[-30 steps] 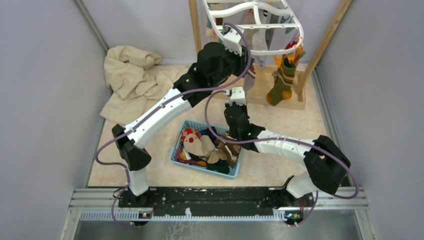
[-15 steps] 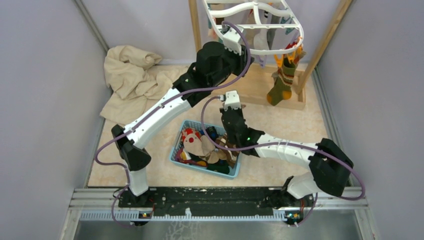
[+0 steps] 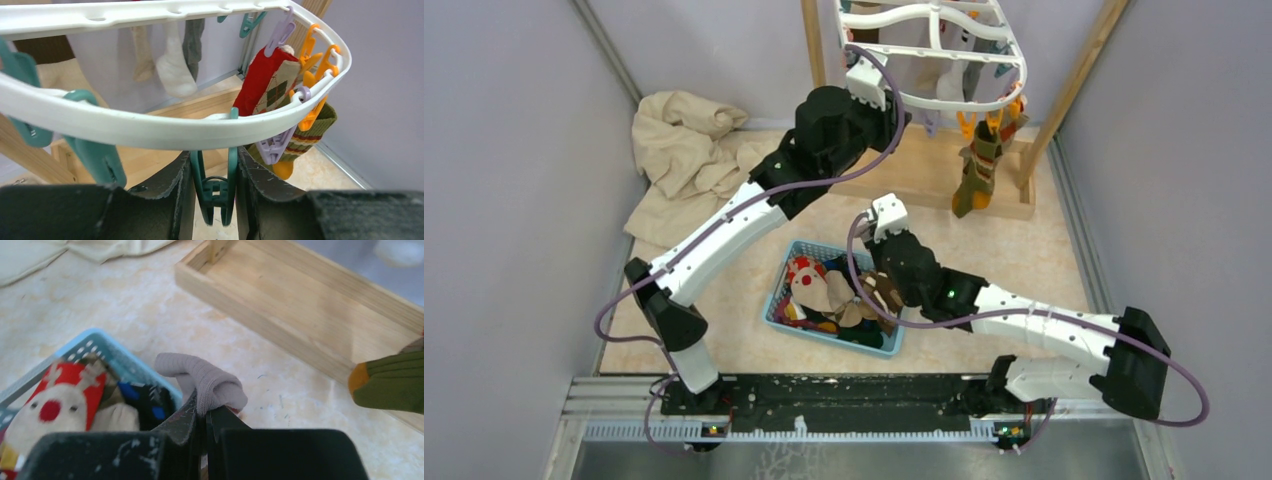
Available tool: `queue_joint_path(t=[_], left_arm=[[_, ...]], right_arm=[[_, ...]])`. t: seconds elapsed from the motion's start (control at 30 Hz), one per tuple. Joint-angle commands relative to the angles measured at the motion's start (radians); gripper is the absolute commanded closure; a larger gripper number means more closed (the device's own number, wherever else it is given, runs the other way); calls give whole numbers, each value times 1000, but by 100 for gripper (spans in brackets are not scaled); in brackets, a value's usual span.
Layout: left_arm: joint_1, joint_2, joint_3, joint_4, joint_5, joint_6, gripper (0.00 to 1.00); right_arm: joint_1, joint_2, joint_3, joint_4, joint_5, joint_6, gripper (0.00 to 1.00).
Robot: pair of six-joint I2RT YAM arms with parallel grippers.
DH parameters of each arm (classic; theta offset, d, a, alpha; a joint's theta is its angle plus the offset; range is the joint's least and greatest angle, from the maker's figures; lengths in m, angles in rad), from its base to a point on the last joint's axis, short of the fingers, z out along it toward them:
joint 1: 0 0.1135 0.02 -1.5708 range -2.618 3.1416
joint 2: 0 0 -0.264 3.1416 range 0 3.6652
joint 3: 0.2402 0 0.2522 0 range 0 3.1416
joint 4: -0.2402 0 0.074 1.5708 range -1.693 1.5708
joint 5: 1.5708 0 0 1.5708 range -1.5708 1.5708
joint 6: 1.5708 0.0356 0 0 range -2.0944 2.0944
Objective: Remove the socks clipped to the hanger
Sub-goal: Remove the sock from the hanger, then place the sock in the bin.
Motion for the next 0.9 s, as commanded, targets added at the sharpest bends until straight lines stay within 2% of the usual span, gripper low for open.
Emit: queue_joint_path(t=[0.0, 0.13, 0.5, 0.87], left_arm=[[11, -59, -40, 18, -27, 15, 63], [33, -86, -74, 22, -35, 16, 63], [151, -150, -168, 41, 14, -18, 62], [243, -161, -155, 38, 64, -35, 62]], right_arm=[[49, -66, 51, -121, -172, 46, 100], [91, -94, 56, -173, -255, 64, 100], [172, -135, 47, -225, -317, 106, 100], [173, -12, -28, -183, -291, 170, 100]])
